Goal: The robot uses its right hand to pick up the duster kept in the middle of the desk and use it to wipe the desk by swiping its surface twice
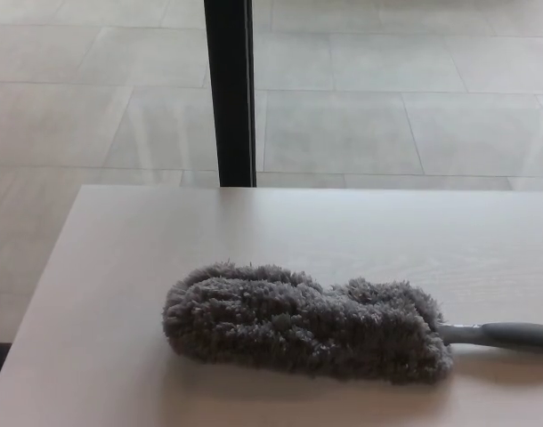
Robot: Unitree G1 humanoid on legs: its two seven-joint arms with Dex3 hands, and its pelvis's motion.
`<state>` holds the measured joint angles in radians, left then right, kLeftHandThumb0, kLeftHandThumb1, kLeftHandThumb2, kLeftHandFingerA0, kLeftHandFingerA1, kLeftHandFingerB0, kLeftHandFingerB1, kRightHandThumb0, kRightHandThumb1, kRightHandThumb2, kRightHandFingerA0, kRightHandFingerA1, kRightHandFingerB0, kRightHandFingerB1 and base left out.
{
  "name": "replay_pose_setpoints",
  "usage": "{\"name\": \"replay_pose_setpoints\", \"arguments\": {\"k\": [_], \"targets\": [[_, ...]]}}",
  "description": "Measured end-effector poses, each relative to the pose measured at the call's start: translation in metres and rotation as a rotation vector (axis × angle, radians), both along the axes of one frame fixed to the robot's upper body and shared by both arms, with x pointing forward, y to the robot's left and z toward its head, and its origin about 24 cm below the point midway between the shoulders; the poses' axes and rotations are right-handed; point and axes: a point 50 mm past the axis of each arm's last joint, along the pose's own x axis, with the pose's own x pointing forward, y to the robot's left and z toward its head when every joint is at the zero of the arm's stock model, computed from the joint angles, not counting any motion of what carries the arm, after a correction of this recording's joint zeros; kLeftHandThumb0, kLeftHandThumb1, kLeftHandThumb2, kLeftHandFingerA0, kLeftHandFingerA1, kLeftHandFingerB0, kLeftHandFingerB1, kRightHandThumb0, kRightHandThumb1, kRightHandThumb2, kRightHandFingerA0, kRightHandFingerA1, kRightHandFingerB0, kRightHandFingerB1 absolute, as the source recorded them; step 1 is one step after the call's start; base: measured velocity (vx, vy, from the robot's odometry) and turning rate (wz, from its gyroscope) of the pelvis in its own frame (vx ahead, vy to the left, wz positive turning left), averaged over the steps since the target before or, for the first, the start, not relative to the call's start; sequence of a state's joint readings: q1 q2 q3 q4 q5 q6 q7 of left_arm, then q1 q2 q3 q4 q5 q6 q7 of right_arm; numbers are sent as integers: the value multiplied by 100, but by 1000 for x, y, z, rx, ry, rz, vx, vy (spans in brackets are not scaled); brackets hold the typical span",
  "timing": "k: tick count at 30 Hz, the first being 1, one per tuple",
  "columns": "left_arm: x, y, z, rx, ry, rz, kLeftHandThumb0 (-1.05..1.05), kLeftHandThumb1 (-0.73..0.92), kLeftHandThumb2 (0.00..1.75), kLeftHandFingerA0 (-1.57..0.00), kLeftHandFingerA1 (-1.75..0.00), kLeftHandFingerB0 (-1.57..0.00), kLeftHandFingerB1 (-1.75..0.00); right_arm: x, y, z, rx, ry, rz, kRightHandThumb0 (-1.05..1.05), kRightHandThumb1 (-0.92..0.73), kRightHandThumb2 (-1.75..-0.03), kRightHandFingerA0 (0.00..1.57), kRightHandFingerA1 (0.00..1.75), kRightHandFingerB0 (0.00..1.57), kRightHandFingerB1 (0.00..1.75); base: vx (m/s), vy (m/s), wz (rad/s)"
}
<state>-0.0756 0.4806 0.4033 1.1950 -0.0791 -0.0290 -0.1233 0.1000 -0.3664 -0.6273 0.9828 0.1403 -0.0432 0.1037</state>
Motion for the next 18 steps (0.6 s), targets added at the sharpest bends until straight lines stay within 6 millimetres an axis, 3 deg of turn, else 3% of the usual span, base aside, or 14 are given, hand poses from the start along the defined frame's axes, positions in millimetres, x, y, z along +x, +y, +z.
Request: {"name": "replay_pose_setpoints", "arguments": {"k": [1, 2, 3, 5, 6, 7, 8, 11, 12, 13, 16, 17, 18], "targets": [[0, 2, 1, -4, -9, 14, -54, 74, 62, -50, -66, -36, -49, -1, -3, 2, 3, -26, -28, -100, -62, -102, 31, 91, 5, 73, 0, 0, 0], [0, 2, 2, -9, -14, 24, -54, 73, 61, -50, -67, -37, -49, -1, -5, 4, 5, -51, -53, -105, -64, -106, 33, 94, 3, 65, 0, 0, 0], [-1, 3, 2, -16, -20, 38, -54, 73, 61, -50, -68, -37, -50, 0, -8, 7, 8, -82, -81, -101, -85, -64, 16, 120, 0, 81, 0, 0, 0], [-2, 5, 2, -26, -31, 60, -54, 73, 61, -51, -68, -37, -50, 3, -14, 13, 10, -145, -131, -99, -85, -66, 17, 121, 0, 74, 0, 0, 0], [-2, 5, 3, -30, -37, 69, -55, 73, 61, -51, -68, -38, -51, 5, -18, 17, 6, -179, -154, -98, -65, -106, 31, 87, 4, 59, 0, 0, 0], [-2, 6, 3, -33, -40, 76, -55, 73, 61, -51, -68, -38, -51, 9, -22, 23, -1, -218, -175, -98, -65, -106, 31, 87, 4, 59, 0, 0, 0], [-2, 7, 3, -36, -41, 81, -55, 73, 62, -52, -69, -38, -50, 14, -27, 29, -8, -261, -193, -97, -81, -65, 22, 98, 0, 72, 0, 0, 0], [-3, 7, 3, -51, -52, 103, -55, 73, 61, -51, -68, -37, -49, 37, -42, 59, -51, -418, -219, -105, -82, -65, 32, 88, 2, 79, 0, 0, 0], [-3, 8, 4, -56, -56, 111, -55, 73, 61, -50, -68, -36, -50, 47, -47, 74, -81, -475, -209, -105, -64, -107, 36, 73, 11, 63, 0, 0, 0], [-3, 8, 4, -58, -59, 114, -56, 56, 94, -47, -70, -32, -58, 56, -51, 87, -110, -519, -193, -105, -78, -64, 34, 71, 16, 66, 0, 0, 0], [-3, 8, 4, -65, -64, 121, -56, 55, 94, -47, -70, -33, -58, 86, -52, 126, -187, -652, -118, -99, -81, -65, 32, 70, 17, 62, 0, 0, 0], [-3, 8, 4, -67, -67, 122, -56, 55, 94, -47, -71, -32, -59, 94, -51, 136, -206, -686, -93, -87, -82, -65, 26, 57, 23, 43, 0, 0, 0], [-3, 8, 4, -68, -69, 125, -56, 56, 94, -46, -70, -32, -58, 103, -48, 146, -225, -719, -62, -84, -82, -65, 19, 49, 17, 33, 0, 0, 0]]}}
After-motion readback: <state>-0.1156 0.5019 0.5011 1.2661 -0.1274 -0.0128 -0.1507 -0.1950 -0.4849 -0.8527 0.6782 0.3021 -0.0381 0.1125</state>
